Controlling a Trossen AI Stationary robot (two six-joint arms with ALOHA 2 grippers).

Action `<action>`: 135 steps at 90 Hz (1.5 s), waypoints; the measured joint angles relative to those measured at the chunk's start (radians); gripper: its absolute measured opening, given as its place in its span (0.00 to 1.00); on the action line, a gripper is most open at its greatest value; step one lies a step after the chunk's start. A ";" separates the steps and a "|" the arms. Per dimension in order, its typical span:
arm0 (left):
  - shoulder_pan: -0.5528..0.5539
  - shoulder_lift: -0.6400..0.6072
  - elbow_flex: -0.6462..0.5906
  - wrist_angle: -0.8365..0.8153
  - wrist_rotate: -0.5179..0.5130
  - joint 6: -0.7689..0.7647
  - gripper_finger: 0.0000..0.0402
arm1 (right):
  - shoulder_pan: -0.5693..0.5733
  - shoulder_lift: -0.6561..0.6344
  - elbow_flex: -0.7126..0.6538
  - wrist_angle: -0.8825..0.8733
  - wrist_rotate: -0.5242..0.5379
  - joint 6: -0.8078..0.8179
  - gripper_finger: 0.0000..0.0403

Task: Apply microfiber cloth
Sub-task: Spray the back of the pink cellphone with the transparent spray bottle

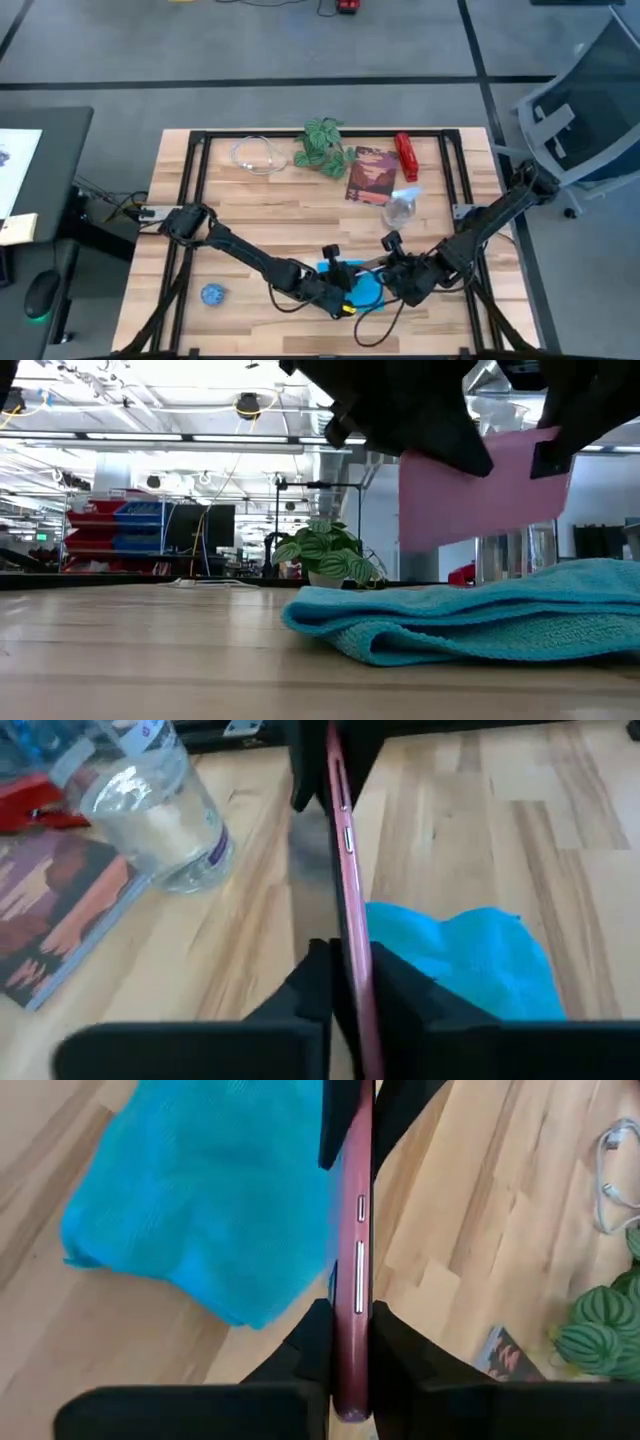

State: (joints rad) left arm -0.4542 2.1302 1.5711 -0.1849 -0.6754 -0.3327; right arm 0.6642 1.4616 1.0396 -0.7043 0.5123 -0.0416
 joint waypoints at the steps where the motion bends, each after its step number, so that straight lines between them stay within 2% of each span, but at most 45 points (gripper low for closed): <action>1: 0.000 0.000 0.000 -0.003 -0.002 -0.005 0.04 | 0.001 0.000 0.000 0.003 0.001 -0.003 0.10; 13: -0.015 -0.001 -0.002 -0.035 0.002 -0.073 0.02 | 0.020 -0.010 0.013 0.014 0.012 -0.020 0.23; 19: -0.033 0.003 -0.007 -0.050 -0.038 -0.108 0.02 | 0.035 -0.030 0.027 0.002 0.012 0.002 0.31; 27: -0.064 0.003 -0.007 -0.038 -0.157 -0.143 0.02 | 0.064 -0.063 0.034 -0.029 0.012 0.035 0.41; 34: -0.101 0.001 -0.005 -0.024 -0.275 -0.176 0.02 | 0.103 -0.102 0.033 -0.090 0.015 0.131 0.48; 43: -0.151 0.001 -0.005 0.000 -0.388 -0.217 0.02 | 0.153 -0.165 -0.008 -0.128 0.037 0.274 0.51; 49: -0.182 0.001 -0.005 0.056 -0.443 -0.209 0.02 | 0.191 -0.208 -0.078 -0.076 0.064 0.340 0.52; 56: -0.205 0.001 -0.005 0.151 -0.456 -0.135 0.02 | 0.231 -0.259 -0.180 0.078 0.104 0.385 0.51; 64: -0.216 0.001 -0.005 0.300 -0.448 0.009 0.02 | 0.262 -0.297 -0.312 0.359 0.152 0.372 0.50; 78: -0.207 0.000 -0.005 0.513 -0.371 0.236 0.01 | 0.254 -0.296 -0.495 0.934 0.169 0.212 0.49; 88: -0.185 0.001 -0.005 0.591 -0.282 0.313 0.01 | 0.235 -0.275 -0.544 1.186 0.168 0.104 0.49; 101: -0.158 0.000 -0.005 0.602 -0.255 0.327 0.02 | 0.223 -0.270 -0.549 1.340 0.113 -0.004 0.48; 109: -0.147 0.001 -0.005 0.602 -0.230 0.325 0.02 | 0.226 -0.270 -0.549 1.391 0.076 -0.042 0.44; 116: -0.143 0.000 -0.005 0.600 -0.213 0.324 0.02 | 0.231 -0.271 -0.549 1.389 0.073 -0.046 0.34; 127: -0.141 0.001 -0.005 0.587 -0.193 0.324 0.02 | 0.230 -0.271 -0.549 1.355 0.077 -0.054 0.08; 135: -0.140 0.000 -0.005 0.566 -0.187 0.302 0.03 | 0.226 -0.271 -0.537 1.338 0.089 -0.058 0.04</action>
State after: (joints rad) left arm -0.5941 2.1304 1.5661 0.3809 -0.8626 -0.0304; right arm 0.8905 1.1904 0.5023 0.6341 0.6012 -0.0998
